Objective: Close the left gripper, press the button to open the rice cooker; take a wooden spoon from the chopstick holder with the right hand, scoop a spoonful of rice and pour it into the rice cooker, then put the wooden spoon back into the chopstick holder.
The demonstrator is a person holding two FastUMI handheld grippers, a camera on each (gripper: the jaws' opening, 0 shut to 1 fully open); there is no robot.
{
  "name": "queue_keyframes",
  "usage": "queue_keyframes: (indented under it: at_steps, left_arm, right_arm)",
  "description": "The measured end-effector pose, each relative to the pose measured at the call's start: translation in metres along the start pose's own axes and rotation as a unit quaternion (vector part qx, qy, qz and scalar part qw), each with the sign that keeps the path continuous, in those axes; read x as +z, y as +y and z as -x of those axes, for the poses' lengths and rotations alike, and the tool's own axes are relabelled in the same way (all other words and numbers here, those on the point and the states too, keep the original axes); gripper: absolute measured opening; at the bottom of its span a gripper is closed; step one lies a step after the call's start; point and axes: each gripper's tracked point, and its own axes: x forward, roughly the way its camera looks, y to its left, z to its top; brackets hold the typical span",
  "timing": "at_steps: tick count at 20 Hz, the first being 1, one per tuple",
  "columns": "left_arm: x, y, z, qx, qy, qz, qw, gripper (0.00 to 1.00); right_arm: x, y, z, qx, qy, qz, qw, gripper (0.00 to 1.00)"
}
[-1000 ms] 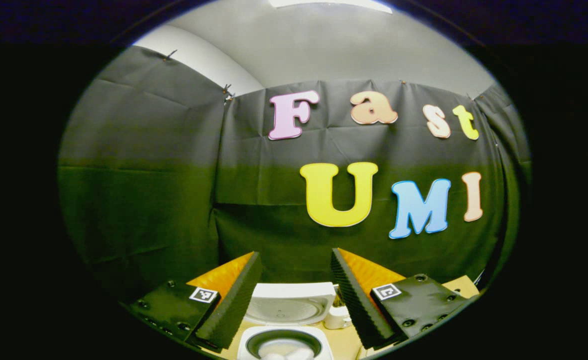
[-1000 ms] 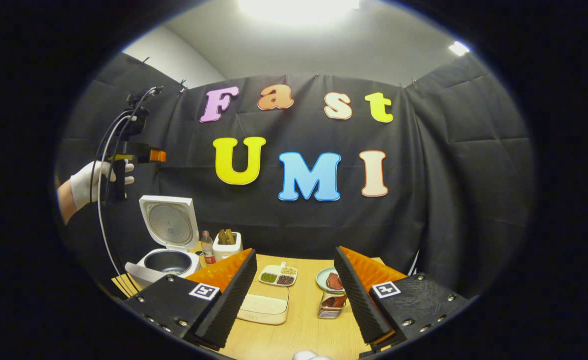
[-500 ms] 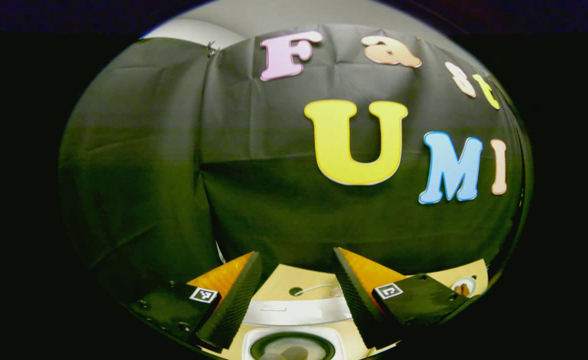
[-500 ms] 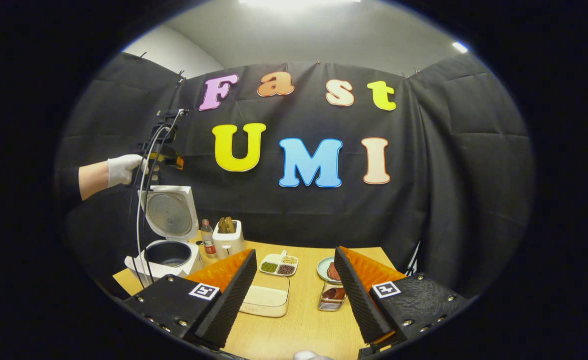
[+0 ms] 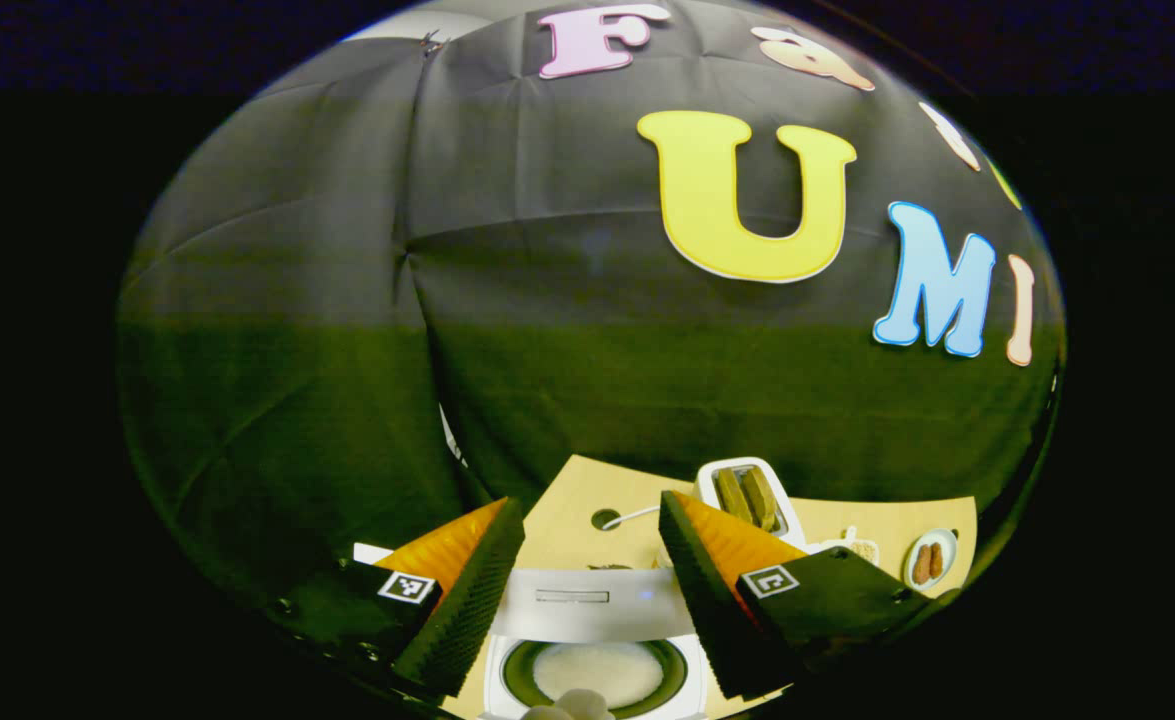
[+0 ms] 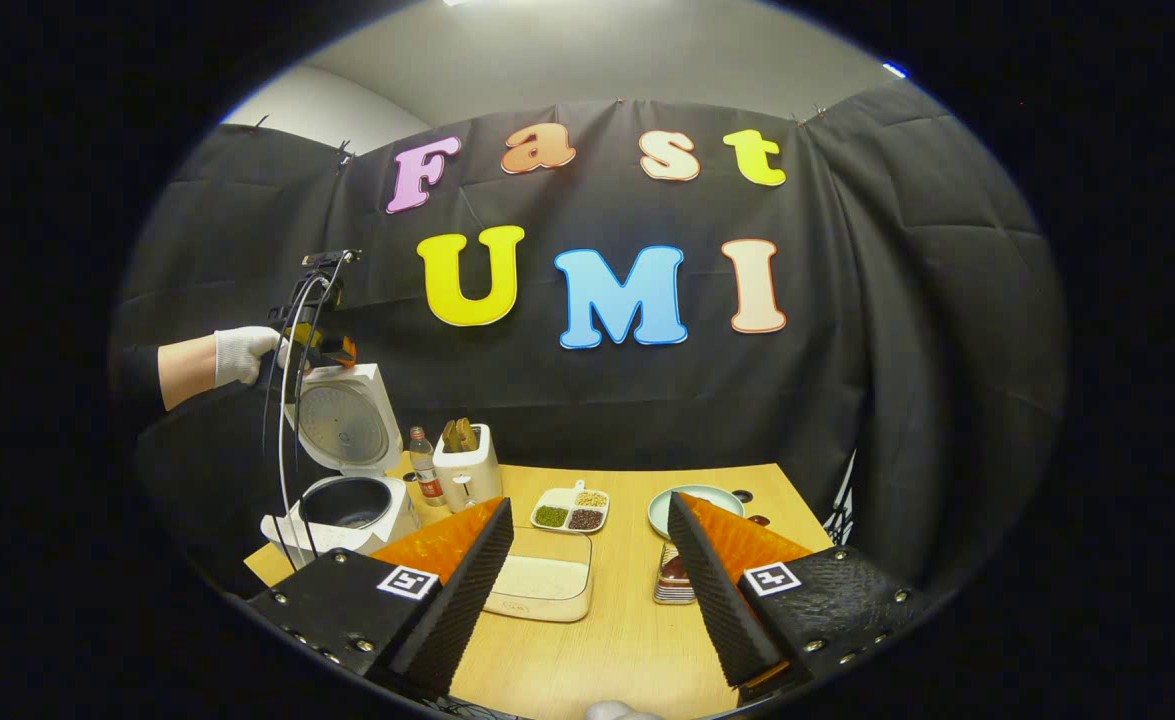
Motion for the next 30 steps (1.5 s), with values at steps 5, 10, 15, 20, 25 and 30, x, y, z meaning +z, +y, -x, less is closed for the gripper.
queue_keyframes:
  at_steps: [5, 10, 15, 20, 25, 30]
  left_arm:
    - [-0.008, -0.003, 0.005, -0.019, 0.024, -0.004, 1.0, 0.96]
    - [-0.042, -0.008, -0.002, -0.048, 0.113, 0.006, 0.992, 0.98]
    - [-0.106, -0.002, -0.017, -0.051, 0.209, -0.013, 0.976, 0.95]
    - [-0.148, -0.001, -0.015, -0.062, 0.238, -0.035, 0.969, 0.96]
    - [-0.155, -0.004, -0.016, -0.073, 0.246, -0.056, 0.965, 0.96]
    - [-0.149, -0.005, -0.021, -0.072, 0.206, -0.053, 0.975, 0.99]
  right_arm:
    - [-0.006, 0.007, 0.0, 0.02, 0.006, -0.017, 1.0, 0.95]
    - [-0.021, 0.015, 0.0, 0.042, 0.021, -0.035, 0.998, 0.95]
    - [-0.04, 0.015, 0.002, 0.053, 0.049, -0.039, 0.997, 0.95]
    - [-0.054, 0.015, 0.001, 0.059, 0.074, -0.046, 0.994, 0.96]
    - [-0.062, 0.022, -0.004, 0.073, 0.088, -0.057, 0.992, 0.98]
    - [-0.052, 0.012, -0.008, 0.061, 0.075, -0.044, 0.994, 0.98]
